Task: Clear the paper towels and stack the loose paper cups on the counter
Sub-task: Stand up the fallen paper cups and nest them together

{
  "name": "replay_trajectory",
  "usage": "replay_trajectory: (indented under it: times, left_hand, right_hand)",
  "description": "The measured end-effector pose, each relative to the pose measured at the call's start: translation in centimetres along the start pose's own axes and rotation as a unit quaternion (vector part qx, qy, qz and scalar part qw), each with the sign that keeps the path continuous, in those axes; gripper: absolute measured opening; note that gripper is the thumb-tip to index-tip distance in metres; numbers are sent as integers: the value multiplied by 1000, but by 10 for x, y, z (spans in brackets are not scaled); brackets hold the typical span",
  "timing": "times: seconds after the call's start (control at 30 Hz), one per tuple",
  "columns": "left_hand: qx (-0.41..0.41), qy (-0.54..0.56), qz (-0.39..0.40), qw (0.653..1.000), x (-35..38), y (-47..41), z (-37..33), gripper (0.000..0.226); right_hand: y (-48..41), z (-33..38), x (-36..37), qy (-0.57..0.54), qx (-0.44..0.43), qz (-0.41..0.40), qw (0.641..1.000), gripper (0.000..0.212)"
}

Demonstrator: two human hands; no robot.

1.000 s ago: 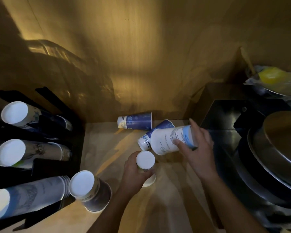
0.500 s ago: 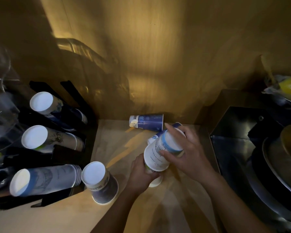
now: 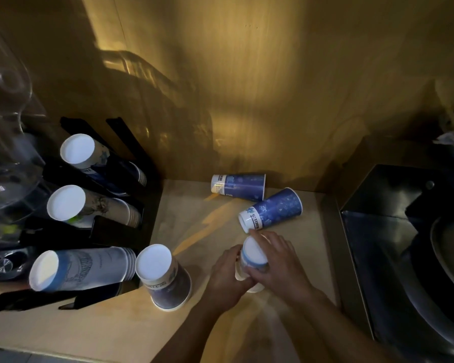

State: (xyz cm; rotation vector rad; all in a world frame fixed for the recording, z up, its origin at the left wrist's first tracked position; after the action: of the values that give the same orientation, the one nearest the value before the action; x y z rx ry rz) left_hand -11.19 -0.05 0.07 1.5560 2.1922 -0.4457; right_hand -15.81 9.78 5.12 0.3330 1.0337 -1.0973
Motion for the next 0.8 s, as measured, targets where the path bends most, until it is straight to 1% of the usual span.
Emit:
replay_trajectory:
  times: [0.1, 0.23, 0.37, 0.47, 0.57, 0.67, 0.73, 0.8]
  left_hand:
    - [-9, 11, -9, 1000, -1, -1, 2, 66]
    - [-11, -4, 3, 1000, 0, -2, 1, 66]
    - [-14, -23, 17, 999, 3, -1, 2, 64]
    - [-27, -63, 49, 996, 6, -3, 4, 64]
    - [-57, -149, 109, 981, 3, -8, 10, 65]
    - [-65, -215, 143, 964, -16, -18, 2, 67]
    - [-45, -222, 132, 965, -35, -29, -16, 69]
    - [-23, -203, 100, 974, -56, -44, -40, 65]
  right_hand:
    - [-2, -2, 2, -9, 8, -2, 1000, 73]
    - [-2, -4, 4, -19, 13, 9, 1000, 75]
    - [2, -6, 4, -39, 35, 7, 999, 76]
    - [3, -6, 4, -28, 37, 17, 999, 78]
    - [0, -4, 0, -2, 22, 38, 999, 80]
    - [-7, -1, -15, -22, 11, 40, 999, 72]
    - [-17, 0, -30, -51, 18, 2, 999, 62]
    - [-31, -4, -43, -81, 47, -41, 995, 53]
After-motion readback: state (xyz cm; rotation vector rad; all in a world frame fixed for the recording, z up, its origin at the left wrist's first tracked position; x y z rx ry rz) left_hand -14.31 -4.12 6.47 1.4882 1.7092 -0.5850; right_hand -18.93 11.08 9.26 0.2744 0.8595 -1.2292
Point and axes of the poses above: each hand's wrist, its own y-axis away from the middle knuckle, its own x-axis out of the palm, z = x × y, the point moved 9 cm from there along -y, towards the middle knuckle, and after that the axes turned 11 degrees about -z, right-handed, at the moved point
